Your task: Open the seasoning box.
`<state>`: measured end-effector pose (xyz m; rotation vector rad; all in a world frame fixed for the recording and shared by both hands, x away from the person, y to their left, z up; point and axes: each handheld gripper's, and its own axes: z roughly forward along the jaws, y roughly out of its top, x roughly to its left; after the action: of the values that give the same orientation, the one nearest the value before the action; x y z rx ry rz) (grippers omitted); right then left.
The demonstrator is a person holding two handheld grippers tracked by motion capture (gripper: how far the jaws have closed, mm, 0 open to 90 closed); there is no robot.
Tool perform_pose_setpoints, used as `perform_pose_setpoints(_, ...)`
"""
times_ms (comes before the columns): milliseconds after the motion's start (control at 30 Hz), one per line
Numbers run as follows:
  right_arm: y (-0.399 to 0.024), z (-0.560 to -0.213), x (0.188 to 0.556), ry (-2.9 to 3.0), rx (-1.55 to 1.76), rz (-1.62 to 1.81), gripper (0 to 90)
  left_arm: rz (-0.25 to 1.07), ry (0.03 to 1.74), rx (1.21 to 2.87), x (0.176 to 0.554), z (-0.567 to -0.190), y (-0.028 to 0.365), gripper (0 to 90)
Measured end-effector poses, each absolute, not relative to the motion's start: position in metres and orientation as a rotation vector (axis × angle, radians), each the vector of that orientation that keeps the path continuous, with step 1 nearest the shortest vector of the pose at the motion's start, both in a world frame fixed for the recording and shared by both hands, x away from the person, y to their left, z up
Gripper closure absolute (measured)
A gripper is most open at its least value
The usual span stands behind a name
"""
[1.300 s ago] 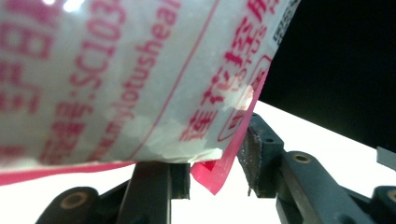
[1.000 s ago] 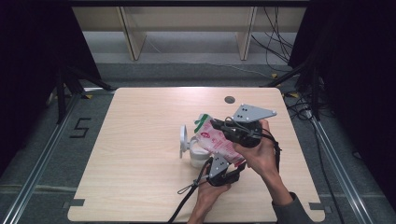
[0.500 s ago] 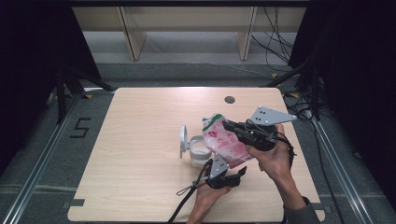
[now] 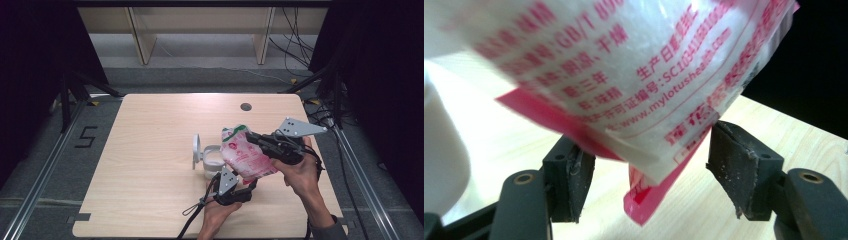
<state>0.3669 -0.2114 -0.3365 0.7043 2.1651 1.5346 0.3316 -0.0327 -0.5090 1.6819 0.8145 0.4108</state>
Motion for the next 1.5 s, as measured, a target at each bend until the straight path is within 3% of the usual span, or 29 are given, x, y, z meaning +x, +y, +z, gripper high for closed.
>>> perform_pose_setpoints(767,-0.246,-0.367,0.371,2.149,0.909,1.496,90.0,0.428,0.747,1.682,0.293,-0.499,-0.01,34.5)
perform_pose_setpoints(1500,-0.269,-0.38,0.38,2.097,0.991,1.315,90.0,0.502,0.875,1.688,0.28,-0.496,0.054,33.2)
